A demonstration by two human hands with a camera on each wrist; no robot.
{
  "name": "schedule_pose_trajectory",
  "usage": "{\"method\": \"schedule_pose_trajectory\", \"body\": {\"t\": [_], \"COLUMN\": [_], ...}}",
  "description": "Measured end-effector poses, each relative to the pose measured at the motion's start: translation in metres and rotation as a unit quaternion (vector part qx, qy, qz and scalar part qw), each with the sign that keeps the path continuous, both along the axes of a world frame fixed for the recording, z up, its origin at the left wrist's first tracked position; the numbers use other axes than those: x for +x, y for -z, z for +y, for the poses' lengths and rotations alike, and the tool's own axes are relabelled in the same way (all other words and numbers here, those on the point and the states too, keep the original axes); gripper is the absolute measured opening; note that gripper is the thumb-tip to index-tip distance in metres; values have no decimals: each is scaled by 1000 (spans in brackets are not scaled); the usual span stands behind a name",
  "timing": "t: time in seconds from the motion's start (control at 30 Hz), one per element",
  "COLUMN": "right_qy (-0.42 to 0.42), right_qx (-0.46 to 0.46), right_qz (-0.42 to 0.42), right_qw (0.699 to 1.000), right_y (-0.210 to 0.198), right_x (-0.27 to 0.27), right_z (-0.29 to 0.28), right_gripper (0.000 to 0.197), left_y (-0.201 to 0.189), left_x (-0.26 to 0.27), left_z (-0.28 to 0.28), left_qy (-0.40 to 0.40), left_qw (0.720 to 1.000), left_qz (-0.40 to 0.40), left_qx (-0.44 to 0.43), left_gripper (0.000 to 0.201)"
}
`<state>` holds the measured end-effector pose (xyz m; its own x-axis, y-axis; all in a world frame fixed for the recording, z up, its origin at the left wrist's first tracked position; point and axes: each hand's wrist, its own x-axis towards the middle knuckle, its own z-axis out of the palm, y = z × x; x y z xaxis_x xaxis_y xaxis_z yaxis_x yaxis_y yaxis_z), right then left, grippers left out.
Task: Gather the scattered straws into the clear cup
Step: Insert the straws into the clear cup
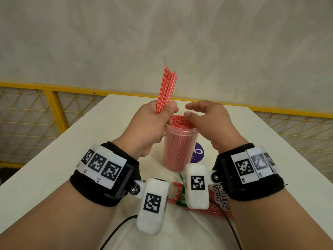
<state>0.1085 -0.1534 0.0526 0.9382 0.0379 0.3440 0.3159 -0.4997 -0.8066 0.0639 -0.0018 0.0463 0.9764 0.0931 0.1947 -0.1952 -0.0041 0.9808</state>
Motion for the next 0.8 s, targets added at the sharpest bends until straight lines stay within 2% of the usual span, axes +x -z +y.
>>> {"method": "schedule_pose_trajectory", "body": {"t": [0.2,0.43,0.6,0.8], "right_qy": [-10,-54,-76,-74], "right_qx": [145,172,239,266], "right_qz": [-79,-76,-63,-57], "right_qw": [986,981,966,959], "right_y": [-18,-28,-30,-30], "right_x": [-12,-24,-27,-25], "right_z": [4,6,5,3], "right_gripper": [23,36,33,30], "left_y": [-6,-7,-6,-5], "left_x": [-4,-7,-7,-6], "left_z": [2,1,0,0], "left_qy": [84,131,150,138], "left_qw": [992,988,986,987], "left_qz": [56,50,49,49], "left_qx": [-79,-61,-57,-60], "left_gripper": [29,23,25,30]}}
